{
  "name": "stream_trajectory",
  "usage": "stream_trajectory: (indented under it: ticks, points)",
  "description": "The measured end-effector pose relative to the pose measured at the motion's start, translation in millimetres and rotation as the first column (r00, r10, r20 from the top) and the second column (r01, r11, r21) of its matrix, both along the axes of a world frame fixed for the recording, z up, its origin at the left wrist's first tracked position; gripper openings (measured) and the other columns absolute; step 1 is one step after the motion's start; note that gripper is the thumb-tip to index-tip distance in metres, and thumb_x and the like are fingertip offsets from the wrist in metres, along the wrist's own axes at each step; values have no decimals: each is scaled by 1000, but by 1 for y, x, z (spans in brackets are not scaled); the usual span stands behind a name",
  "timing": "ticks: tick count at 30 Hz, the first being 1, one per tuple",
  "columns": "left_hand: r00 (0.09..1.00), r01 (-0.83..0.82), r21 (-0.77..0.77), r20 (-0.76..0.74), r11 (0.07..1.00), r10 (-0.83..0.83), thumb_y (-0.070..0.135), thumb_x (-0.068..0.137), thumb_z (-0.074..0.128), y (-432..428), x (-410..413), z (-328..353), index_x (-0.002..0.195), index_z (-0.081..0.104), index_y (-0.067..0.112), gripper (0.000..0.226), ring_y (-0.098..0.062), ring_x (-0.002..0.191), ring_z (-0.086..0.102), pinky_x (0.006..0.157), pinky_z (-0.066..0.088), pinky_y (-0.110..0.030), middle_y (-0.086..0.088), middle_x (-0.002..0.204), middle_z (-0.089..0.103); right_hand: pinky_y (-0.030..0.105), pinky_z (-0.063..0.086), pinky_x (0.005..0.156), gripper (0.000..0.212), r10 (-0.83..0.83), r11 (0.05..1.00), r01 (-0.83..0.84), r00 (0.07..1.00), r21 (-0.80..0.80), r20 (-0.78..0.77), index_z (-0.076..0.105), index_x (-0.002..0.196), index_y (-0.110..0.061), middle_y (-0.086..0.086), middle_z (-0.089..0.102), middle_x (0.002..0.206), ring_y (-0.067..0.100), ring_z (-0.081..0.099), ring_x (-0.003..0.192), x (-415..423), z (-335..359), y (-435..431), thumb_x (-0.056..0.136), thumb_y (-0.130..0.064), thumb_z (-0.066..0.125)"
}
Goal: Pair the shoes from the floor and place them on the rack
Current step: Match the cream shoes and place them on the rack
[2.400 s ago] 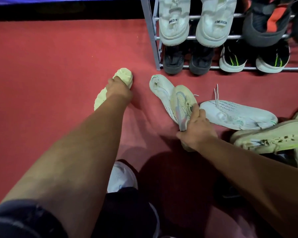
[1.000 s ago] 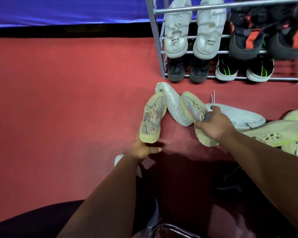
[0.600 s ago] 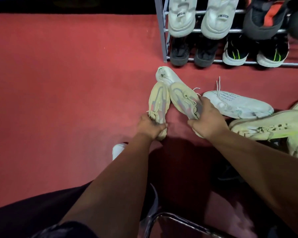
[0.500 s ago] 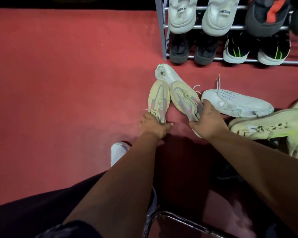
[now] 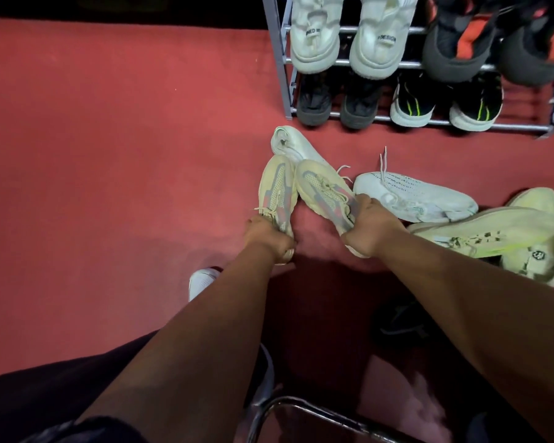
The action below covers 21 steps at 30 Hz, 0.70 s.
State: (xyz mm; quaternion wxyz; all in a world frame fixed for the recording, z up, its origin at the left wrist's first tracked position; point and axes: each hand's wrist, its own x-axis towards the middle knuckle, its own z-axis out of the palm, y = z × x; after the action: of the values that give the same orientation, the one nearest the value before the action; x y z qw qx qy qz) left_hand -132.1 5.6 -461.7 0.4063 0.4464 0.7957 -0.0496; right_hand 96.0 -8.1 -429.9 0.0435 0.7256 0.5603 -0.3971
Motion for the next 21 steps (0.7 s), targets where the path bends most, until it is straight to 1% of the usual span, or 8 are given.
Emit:
stream_trajectory:
  ticks: [2, 4, 8, 10, 13, 15, 17, 21]
  points:
    - [986, -24, -54, 165, 998, 33, 18, 58, 97, 5, -3, 16, 124, 57, 9, 77, -17, 97, 67, 91, 57, -30, -3, 113, 70, 35, 45, 81, 70, -4, 1000, 4, 1000, -20, 6, 44, 137, -14, 11, 57, 127, 34, 60, 109, 11, 14, 3, 78, -31, 78]
    - [977, 39, -77, 210, 996, -22, 18, 55, 100, 9, -6, 41, 120, 58, 13, 77, -23, 96, 70, 85, 59, -34, -3, 109, 72, 34, 44, 74, 71, -16, 999, 16, 1000, -31, -5, 46, 132, -17, 8, 59, 118, 30, 56, 96, 24, 33, 3, 72, -28, 81]
    - [965, 165, -39, 213, 986, -153, 26, 52, 100, 15, -7, 100, 108, 63, 23, 67, -16, 82, 71, 67, 57, -28, 5, 94, 73, 26, 36, 57, 64, 9, 1000, -9, 1000, 16, -10, 49, 124, -16, 9, 61, 112, 28, 57, 91, 53, 83, -2, 68, -24, 79]
    - [954, 223, 6, 202, 975, -220, 31, 51, 100, 17, -1, 135, 110, 66, 24, 68, -13, 82, 70, 67, 55, -26, 7, 95, 74, 25, 36, 55, 64, 8, 999, -8, 1000, 43, 4, 47, 118, -19, 6, 60, 107, 27, 58, 87, 64, 117, -4, 64, -25, 81]
    - [950, 254, 81, 168, 964, -265, 35, 47, 100, 20, 5, 190, 100, 63, 25, 66, -13, 76, 68, 57, 49, -22, 6, 90, 73, 29, 38, 54, 64, 45, 992, -50, 998, 115, 50, 45, 110, -21, 1, 60, 98, 20, 56, 79, 75, 172, -5, 61, -30, 85]
    - [947, 276, 95, 146, 956, -288, 34, 44, 96, 24, 11, 231, 97, 66, 21, 63, -17, 68, 70, 54, 50, -23, 2, 80, 73, 29, 40, 52, 67, 46, 985, -54, 998, 164, 51, 48, 114, -22, -1, 62, 96, 19, 60, 78, 81, 212, -6, 58, -29, 85]
    - [940, 302, 140, 124, 943, -319, 33, 42, 92, 33, 16, 272, 85, 71, 16, 51, -15, 51, 64, 41, 43, -17, 4, 63, 70, 28, 45, 50, 68, 30, 977, -36, 999, 211, 31, 50, 114, -24, -1, 64, 92, 18, 65, 74, 88, 248, -5, 56, -29, 84]
    - [926, 359, 228, 35, 905, -376, 36, 38, 90, 53, 26, 350, 75, 68, 19, 46, -9, 40, 62, 31, 35, -12, 10, 50, 65, 29, 50, 53, 60, 9, 949, -26, 998, 313, 57, 53, 110, -26, -1, 67, 89, 17, 66, 71, 99, 305, -1, 57, -35, 82]
